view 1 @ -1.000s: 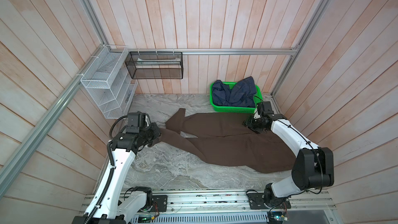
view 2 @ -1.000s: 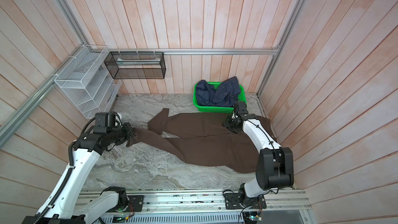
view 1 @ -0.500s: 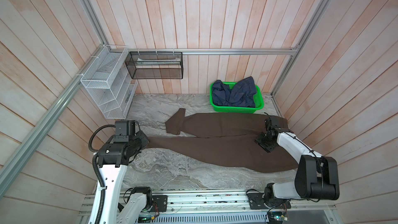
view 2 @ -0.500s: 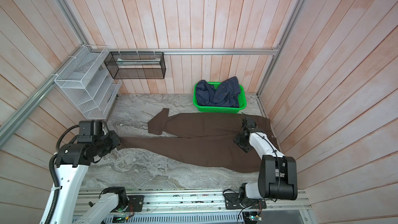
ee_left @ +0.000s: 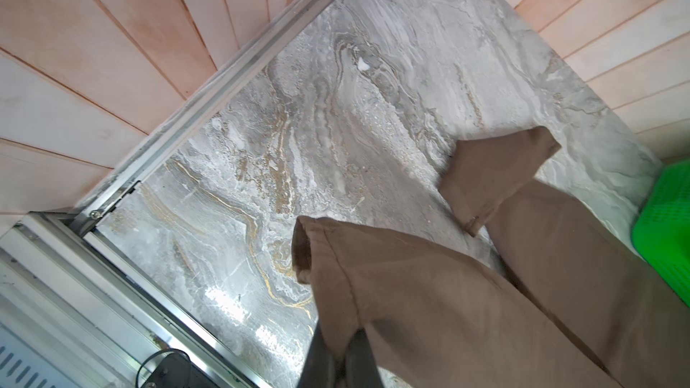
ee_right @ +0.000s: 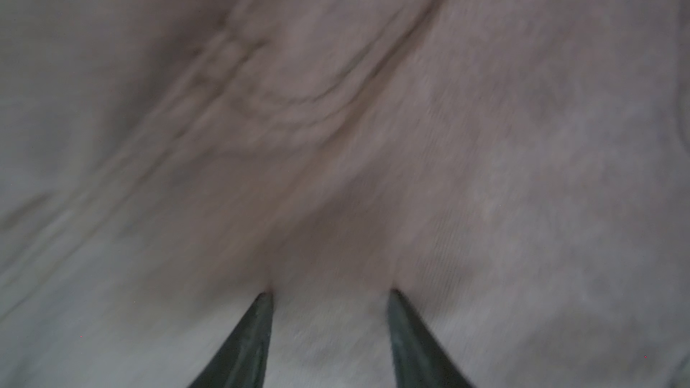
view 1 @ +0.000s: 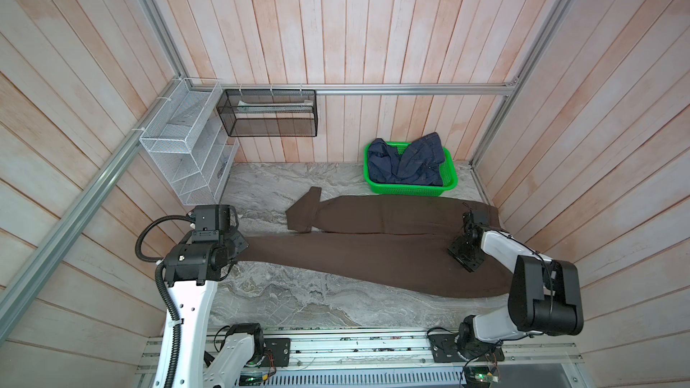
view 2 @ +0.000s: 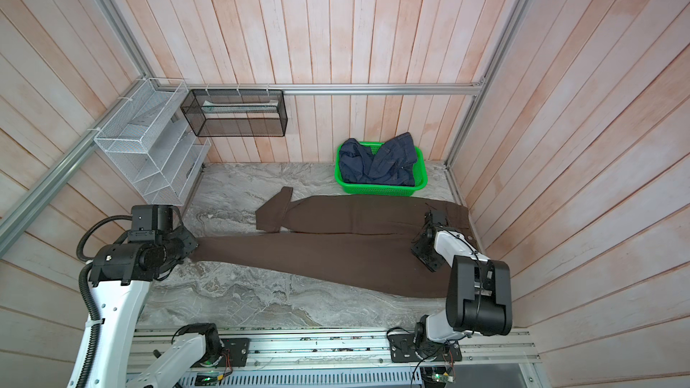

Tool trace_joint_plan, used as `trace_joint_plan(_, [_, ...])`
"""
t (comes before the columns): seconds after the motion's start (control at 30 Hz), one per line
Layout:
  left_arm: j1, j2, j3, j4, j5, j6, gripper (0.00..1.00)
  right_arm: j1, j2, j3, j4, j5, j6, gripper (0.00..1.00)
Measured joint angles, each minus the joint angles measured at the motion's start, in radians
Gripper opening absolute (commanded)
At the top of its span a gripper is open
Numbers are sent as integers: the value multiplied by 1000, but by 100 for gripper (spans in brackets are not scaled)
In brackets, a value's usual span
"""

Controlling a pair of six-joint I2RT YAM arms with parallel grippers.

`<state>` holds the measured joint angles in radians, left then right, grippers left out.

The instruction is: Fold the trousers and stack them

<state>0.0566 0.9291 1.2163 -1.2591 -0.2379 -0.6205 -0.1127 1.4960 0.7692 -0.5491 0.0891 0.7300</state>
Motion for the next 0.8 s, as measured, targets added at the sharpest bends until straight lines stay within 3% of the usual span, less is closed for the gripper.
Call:
trace_joint_plan(0.43, [63,115,-135,22,-51,47,0,0,-12,-4,1,6,-2,55])
trace_joint_plan(0.8, [67,161,-179,43,6,78,2,0,-15,-1,-21,18,-26,56])
